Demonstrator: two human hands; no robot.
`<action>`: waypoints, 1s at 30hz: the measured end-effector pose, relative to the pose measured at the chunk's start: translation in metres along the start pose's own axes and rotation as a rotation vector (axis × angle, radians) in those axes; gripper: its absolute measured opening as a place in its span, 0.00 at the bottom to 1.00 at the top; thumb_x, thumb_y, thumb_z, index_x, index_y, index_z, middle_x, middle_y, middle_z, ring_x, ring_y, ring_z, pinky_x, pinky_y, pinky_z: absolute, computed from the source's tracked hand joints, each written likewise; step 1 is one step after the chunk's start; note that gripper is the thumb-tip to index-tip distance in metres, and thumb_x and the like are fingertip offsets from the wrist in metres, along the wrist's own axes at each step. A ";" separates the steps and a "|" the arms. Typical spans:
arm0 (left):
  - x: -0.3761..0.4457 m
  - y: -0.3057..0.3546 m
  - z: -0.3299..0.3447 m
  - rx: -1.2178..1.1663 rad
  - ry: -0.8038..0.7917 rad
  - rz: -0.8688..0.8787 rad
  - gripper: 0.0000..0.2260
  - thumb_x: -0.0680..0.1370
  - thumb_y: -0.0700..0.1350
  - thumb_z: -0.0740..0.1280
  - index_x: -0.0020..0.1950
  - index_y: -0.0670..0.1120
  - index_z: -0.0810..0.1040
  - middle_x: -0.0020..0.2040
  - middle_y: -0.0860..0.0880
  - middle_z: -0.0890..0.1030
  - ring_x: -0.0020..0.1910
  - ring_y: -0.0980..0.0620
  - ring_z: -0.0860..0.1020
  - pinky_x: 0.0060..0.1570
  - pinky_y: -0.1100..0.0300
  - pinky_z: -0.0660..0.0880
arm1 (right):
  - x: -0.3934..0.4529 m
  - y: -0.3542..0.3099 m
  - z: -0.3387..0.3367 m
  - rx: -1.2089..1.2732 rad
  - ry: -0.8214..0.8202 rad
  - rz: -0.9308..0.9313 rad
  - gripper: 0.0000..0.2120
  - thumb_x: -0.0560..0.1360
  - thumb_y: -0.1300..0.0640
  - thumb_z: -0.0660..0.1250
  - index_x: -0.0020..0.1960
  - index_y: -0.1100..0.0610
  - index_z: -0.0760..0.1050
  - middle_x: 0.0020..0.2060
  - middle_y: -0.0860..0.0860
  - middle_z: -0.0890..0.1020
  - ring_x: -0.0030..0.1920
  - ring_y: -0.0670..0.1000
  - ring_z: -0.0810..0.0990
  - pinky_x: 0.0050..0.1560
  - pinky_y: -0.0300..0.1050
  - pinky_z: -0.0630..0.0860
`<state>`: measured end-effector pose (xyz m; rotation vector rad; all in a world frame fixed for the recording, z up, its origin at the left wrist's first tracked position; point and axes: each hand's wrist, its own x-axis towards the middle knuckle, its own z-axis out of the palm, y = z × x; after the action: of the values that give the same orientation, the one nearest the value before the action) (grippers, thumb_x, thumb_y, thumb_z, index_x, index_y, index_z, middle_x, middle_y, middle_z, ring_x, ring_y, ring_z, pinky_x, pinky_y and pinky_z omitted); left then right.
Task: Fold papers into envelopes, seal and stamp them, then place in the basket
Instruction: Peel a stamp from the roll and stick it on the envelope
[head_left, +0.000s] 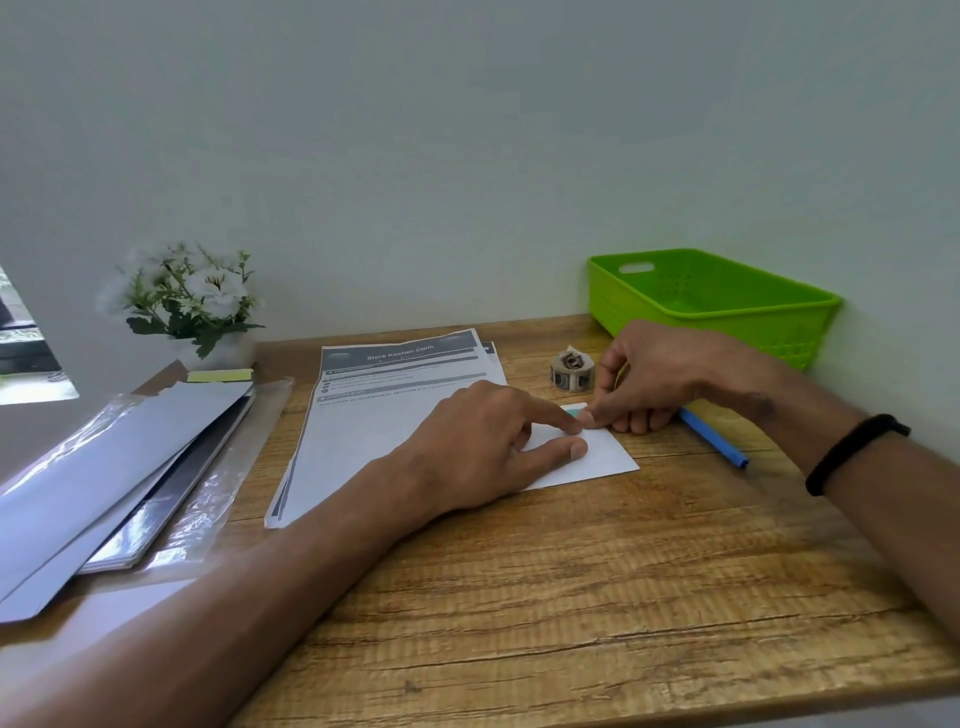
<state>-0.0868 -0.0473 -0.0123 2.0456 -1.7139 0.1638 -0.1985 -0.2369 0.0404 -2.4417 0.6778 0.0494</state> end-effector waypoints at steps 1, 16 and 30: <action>0.000 0.000 0.000 -0.003 -0.002 -0.003 0.16 0.81 0.65 0.65 0.64 0.63 0.83 0.26 0.57 0.69 0.32 0.66 0.73 0.34 0.60 0.64 | 0.001 0.000 0.001 -0.004 0.009 -0.002 0.11 0.71 0.51 0.81 0.43 0.58 0.84 0.32 0.50 0.87 0.32 0.46 0.84 0.35 0.41 0.80; -0.003 0.002 -0.002 0.015 -0.010 -0.029 0.17 0.80 0.67 0.64 0.65 0.65 0.82 0.28 0.56 0.72 0.29 0.60 0.72 0.34 0.60 0.64 | 0.004 -0.004 0.009 -0.003 0.057 -0.032 0.12 0.73 0.51 0.79 0.44 0.60 0.84 0.30 0.51 0.85 0.30 0.47 0.81 0.32 0.40 0.78; -0.005 0.003 -0.002 0.044 -0.030 -0.041 0.17 0.81 0.67 0.62 0.66 0.66 0.80 0.29 0.56 0.71 0.31 0.60 0.71 0.36 0.59 0.65 | 0.009 -0.006 0.017 -0.041 0.176 0.010 0.12 0.75 0.51 0.77 0.42 0.61 0.85 0.32 0.53 0.86 0.31 0.49 0.81 0.35 0.43 0.79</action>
<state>-0.0903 -0.0427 -0.0115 2.1237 -1.6987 0.1591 -0.1857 -0.2276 0.0277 -2.5017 0.7723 -0.1502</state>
